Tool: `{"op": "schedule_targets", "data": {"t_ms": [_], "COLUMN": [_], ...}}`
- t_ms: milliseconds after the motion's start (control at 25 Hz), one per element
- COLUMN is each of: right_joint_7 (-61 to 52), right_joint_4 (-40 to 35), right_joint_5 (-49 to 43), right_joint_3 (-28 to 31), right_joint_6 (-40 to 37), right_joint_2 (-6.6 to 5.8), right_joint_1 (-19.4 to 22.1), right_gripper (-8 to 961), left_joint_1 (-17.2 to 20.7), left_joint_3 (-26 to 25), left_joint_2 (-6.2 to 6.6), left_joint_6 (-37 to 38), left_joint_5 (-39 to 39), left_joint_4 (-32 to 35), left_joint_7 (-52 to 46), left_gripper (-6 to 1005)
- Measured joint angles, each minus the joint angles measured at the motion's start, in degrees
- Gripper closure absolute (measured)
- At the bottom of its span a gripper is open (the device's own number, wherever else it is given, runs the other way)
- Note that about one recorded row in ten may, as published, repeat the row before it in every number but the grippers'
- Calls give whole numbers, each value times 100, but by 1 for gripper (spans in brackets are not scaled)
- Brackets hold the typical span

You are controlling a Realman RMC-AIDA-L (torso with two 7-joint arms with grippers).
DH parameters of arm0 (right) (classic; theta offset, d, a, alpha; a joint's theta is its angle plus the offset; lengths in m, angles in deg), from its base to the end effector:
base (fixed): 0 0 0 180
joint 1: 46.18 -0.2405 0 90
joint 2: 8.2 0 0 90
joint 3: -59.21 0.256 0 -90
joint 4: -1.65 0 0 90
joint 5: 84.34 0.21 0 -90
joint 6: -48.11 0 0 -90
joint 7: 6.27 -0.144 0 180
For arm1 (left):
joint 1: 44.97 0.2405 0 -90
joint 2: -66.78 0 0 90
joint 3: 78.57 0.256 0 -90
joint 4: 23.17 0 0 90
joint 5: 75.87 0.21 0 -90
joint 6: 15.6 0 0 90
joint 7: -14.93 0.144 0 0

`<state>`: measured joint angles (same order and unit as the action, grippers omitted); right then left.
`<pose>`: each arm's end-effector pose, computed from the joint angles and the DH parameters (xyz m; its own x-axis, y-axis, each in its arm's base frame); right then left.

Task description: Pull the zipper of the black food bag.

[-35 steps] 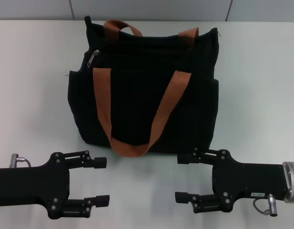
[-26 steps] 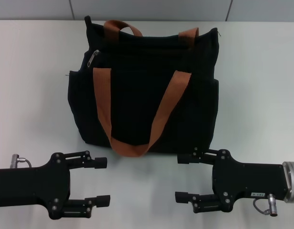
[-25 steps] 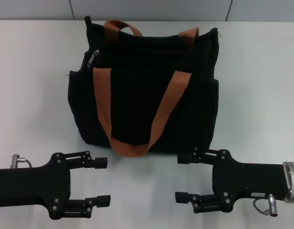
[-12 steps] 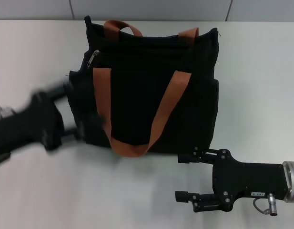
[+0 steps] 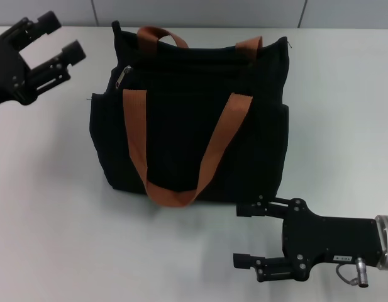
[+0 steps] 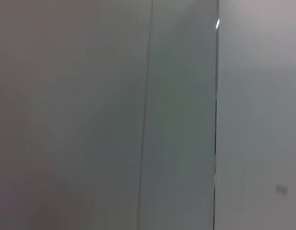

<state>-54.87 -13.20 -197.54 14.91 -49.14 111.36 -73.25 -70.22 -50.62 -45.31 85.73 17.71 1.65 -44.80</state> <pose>0.2700 0.2394 -0.0674 0.7748 -0.1957 -0.6012 -0.2215 -0.9746 0.0318 -0.2872 0.3084 0.0755 0.5989 -0.0255 0.8004 0.4439 -0.8213 -0.3583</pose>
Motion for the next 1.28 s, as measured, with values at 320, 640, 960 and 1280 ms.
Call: {"op": "schedule_targets", "data": {"t_ms": [320,640,960,1280], "right_joint_7": [-33,-53,-68,-71], "right_joint_4": [-4,-9,-10,-9], "right_joint_5": [0,0,0,1], "right_joint_3": [14,88,153,183], "right_joint_6": [-5,-6,-78,-84], "right_joint_2": [-18,-21,-21,-21], "right_joint_1": [45,54,53,56], "right_gripper": [135,136,135,135], "left_joint_1": [-243,-674,-945,-672], "left_joint_3": [9,94,201,87], "left_joint_2": [220,7,-174,-221], "left_joint_6": [-550,-1244,-1719,-1532], "left_joint_5": [1465,2248,2212,1678], "left_joint_4": [607,708,709,697], "left_joint_7": [-250,-98,227,786], "left_gripper": [240,240,309,400]}}
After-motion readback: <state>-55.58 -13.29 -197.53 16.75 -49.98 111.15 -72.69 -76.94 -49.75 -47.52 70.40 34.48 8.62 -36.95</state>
